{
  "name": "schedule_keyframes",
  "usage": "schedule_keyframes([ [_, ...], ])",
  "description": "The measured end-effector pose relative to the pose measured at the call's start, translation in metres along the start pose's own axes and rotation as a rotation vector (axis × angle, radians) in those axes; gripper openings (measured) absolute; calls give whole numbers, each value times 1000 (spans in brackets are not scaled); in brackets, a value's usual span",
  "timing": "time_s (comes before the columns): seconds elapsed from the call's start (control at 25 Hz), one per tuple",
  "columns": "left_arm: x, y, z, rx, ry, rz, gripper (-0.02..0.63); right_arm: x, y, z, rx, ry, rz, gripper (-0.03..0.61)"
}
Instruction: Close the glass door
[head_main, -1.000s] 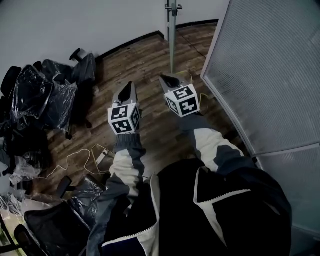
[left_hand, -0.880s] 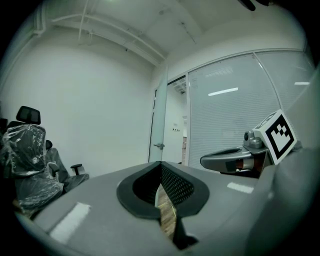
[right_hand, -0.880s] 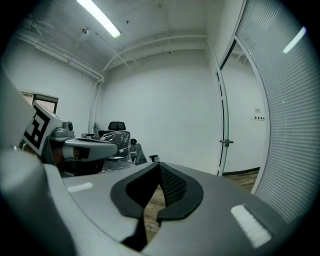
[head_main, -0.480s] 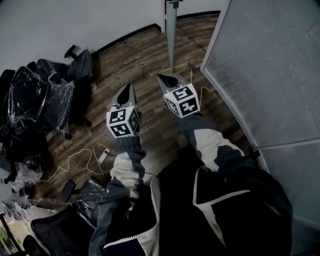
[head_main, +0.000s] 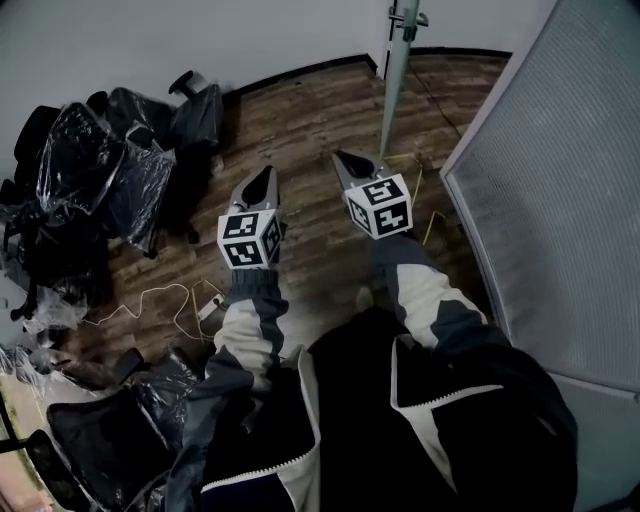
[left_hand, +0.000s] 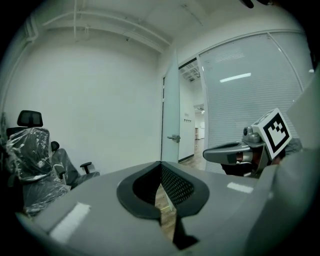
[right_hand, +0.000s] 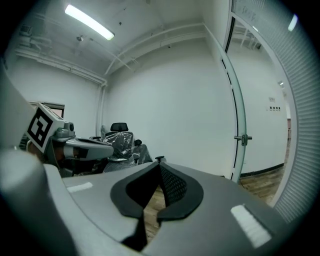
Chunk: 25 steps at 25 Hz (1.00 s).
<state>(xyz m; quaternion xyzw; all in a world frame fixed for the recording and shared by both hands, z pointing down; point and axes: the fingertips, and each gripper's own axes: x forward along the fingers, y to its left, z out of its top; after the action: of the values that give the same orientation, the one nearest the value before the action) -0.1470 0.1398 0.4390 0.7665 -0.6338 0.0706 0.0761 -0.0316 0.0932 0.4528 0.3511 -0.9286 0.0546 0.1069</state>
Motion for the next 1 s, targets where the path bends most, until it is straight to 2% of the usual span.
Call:
schedule_keyframes([
  [0.16, 48, -4, 23, -5, -14, 40, -2, 18, -53, 15, -36, -13, 8, 6],
  [0.48, 121, -24, 39, 14, -3, 31, -2, 41, -132, 27, -40, -25, -9, 5],
  [0.8, 183, -6, 49, -2, -10, 11, -2, 76, -172, 37, -62, -8, -51, 5],
  [1.0, 231, 15, 53, -6, -15, -42, -2, 114, -191, 39, -86, 9, -95, 5],
])
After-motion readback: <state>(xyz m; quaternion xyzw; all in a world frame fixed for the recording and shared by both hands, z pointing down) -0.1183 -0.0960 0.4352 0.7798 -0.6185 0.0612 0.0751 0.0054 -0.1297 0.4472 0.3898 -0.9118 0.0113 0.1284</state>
